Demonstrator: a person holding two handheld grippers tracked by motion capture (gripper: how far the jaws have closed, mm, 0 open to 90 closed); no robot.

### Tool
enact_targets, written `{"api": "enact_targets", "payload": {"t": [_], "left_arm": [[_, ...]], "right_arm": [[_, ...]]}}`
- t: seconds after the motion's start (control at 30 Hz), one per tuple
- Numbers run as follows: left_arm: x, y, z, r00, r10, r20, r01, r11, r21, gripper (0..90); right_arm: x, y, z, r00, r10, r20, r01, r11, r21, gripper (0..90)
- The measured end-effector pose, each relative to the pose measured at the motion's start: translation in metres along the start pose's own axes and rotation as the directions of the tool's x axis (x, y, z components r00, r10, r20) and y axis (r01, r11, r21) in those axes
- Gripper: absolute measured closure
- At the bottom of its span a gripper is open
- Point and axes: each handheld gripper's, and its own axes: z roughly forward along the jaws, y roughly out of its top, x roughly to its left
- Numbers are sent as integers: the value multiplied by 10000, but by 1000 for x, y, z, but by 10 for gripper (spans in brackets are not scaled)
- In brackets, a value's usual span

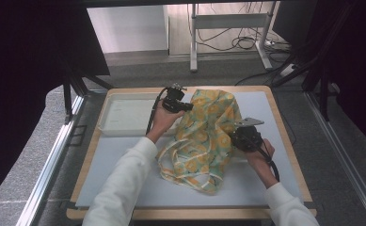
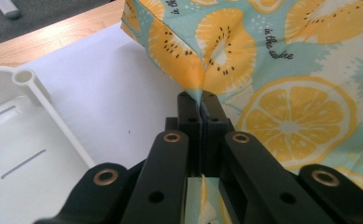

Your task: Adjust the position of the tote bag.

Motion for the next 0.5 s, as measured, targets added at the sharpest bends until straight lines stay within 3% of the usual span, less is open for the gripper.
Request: {"api": "enact_targets", "payload": {"t": [0.1, 0.23, 0.5], "left_arm": [[1, -1, -1, 10000, -12, 0, 12, 10000, -14, 894], [2, -2, -4, 10000, 15, 3, -15, 10000, -10, 895], [5, -11, -14, 9998, 40, 180, -38, 9999, -106, 896]], "right_arm": [[-5, -2, -3, 9996, 161, -242, -163, 9998, -89, 844], [-10, -3, -8, 9979, 414, -489, -425, 9989, -217, 883], [-16, -3, -17, 9991, 363, -239, -372, 9985, -389, 886]]}}
